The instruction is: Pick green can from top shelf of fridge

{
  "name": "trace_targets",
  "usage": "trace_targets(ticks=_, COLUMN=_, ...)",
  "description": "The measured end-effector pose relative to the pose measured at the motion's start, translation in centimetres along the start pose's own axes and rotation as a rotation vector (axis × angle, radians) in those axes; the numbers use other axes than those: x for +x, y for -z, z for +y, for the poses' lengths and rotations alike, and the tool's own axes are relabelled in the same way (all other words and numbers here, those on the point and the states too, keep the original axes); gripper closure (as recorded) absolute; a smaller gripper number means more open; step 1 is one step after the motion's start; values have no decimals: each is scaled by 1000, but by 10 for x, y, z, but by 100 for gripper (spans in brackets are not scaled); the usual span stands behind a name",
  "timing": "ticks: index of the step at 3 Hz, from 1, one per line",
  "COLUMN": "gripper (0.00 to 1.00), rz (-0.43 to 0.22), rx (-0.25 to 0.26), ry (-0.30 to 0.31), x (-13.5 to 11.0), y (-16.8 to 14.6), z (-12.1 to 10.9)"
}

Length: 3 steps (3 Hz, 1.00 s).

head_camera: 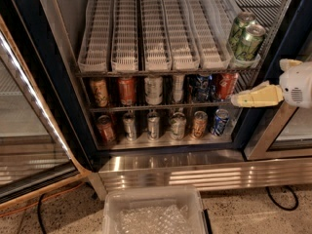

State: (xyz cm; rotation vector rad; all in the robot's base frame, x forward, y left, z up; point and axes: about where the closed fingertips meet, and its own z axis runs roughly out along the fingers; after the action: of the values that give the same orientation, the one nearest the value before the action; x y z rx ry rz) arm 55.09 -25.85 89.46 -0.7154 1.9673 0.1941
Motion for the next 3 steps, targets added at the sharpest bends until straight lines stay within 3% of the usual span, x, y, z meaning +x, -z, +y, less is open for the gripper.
trace_targets(ticks=1, gripper=0, rz=-93, rx=96, ry=-28, x=0, y=-2, z=-18)
trace_targets(ticks=2, gripper=0, rz=-131, rx=129, ry=-36, x=0, y=-7, z=-25)
trace_targets(ticks=3, gripper=0, rz=-131, rx=128, ry=-36, x=0, y=-7, z=-25)
